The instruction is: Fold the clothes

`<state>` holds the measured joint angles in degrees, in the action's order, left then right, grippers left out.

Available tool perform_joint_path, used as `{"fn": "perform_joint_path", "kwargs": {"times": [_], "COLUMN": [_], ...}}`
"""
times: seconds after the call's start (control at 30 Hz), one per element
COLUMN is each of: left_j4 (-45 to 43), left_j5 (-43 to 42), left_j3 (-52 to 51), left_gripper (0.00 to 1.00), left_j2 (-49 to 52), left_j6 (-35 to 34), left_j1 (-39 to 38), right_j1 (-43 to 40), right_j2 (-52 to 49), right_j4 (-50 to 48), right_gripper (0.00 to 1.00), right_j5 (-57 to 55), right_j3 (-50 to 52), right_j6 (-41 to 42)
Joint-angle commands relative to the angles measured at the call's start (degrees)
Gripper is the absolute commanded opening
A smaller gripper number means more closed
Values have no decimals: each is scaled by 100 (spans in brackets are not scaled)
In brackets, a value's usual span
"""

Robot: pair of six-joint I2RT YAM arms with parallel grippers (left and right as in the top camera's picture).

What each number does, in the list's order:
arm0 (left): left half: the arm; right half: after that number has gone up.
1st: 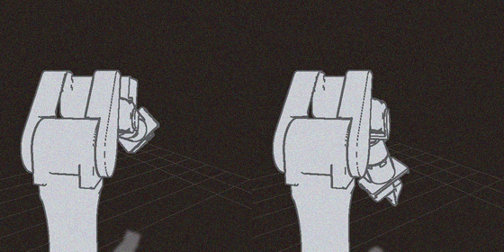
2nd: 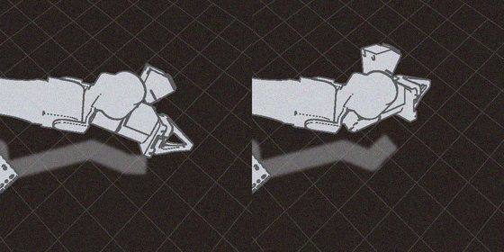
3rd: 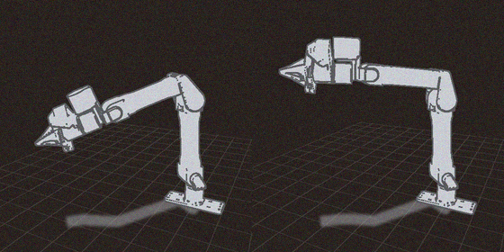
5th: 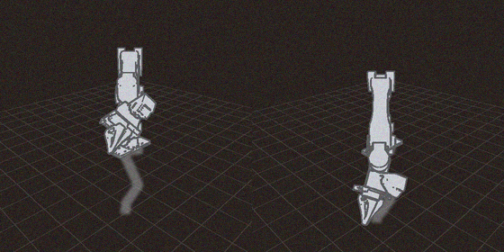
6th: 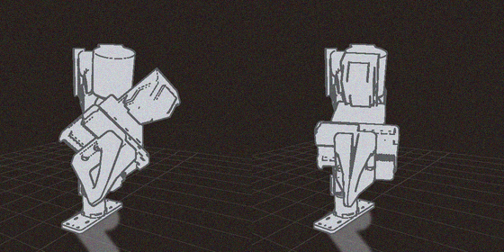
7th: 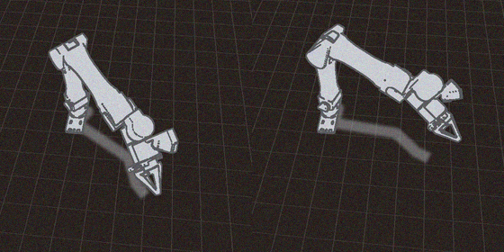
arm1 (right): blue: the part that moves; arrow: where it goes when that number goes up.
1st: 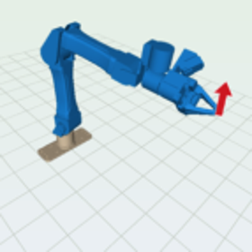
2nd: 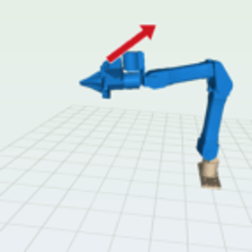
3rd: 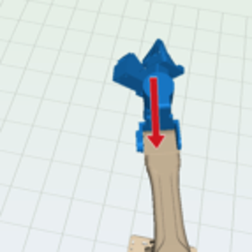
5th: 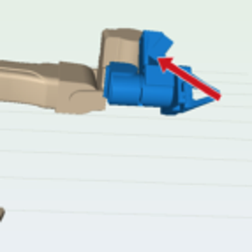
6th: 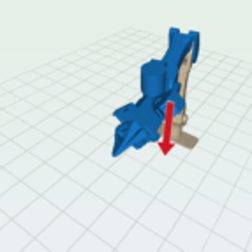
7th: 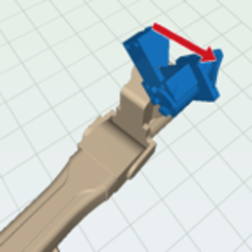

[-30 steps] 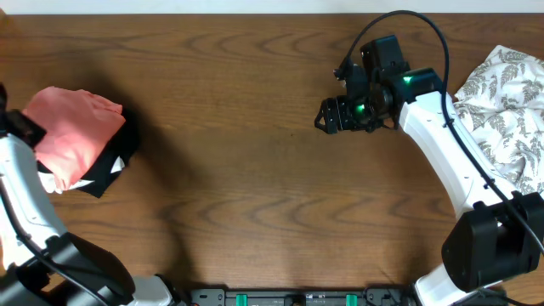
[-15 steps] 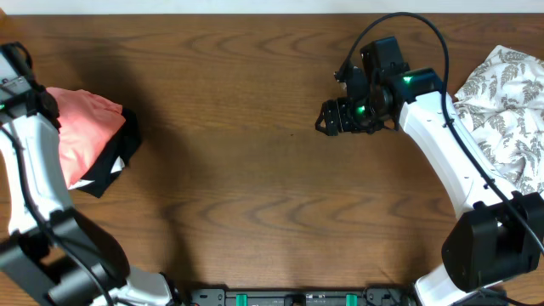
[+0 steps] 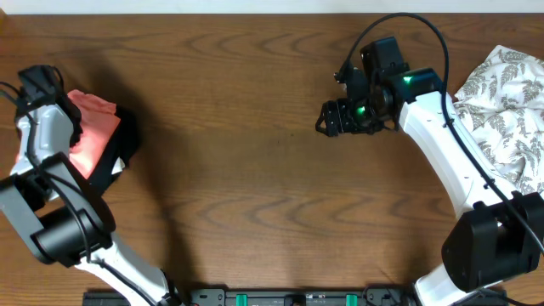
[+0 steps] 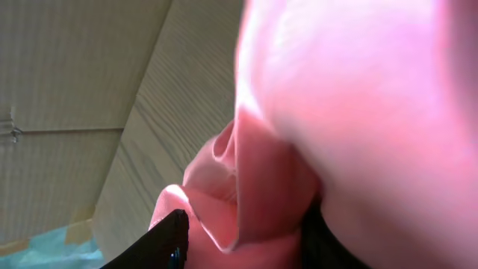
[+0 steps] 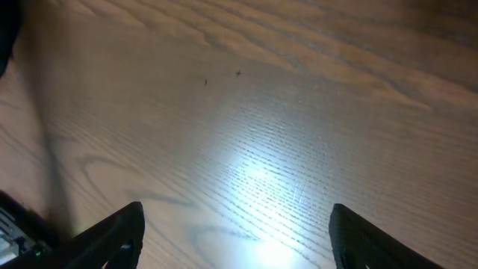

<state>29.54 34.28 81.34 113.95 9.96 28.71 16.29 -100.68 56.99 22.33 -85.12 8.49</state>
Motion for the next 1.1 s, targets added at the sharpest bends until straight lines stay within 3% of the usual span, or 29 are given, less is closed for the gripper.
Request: {"fn": "perform_joint_path", "kwargs": {"times": [0.0, 0.43, 0.7, 0.9, 1.0, 1.07], "left_j4": [92, -264, -503, -334, 50, 214], "left_j5": [-13, -9, -20, -535, -826, -1493], "left_j3": [-190, -181, -74, -55, -55, -57], "left_gripper": [50, 52, 68, 74, 74, 73], "left_j2": [358, 61, -883, -1770, -1991, -2022], "left_j6": [52, 339, 378, 367, -83, -385], "left_j1": [-17, -92, -260, -426, -442, -426], "right_j1": [-92, -92, -92, -92, -92, -92], "right_j2": [35, 35, 35, 35, 35, 35], "right_j4": [28, 63, 66, 35, 2, 22], "right_gripper": [77, 77, 77, 78, 78, 78], "right_j5": [17, 15, 9, -4, -2, -2], "right_j3": [-37, -37, -37, -37, -37, -37], "right_j6": [-90, -175, -306, -304, -304, -304]}}
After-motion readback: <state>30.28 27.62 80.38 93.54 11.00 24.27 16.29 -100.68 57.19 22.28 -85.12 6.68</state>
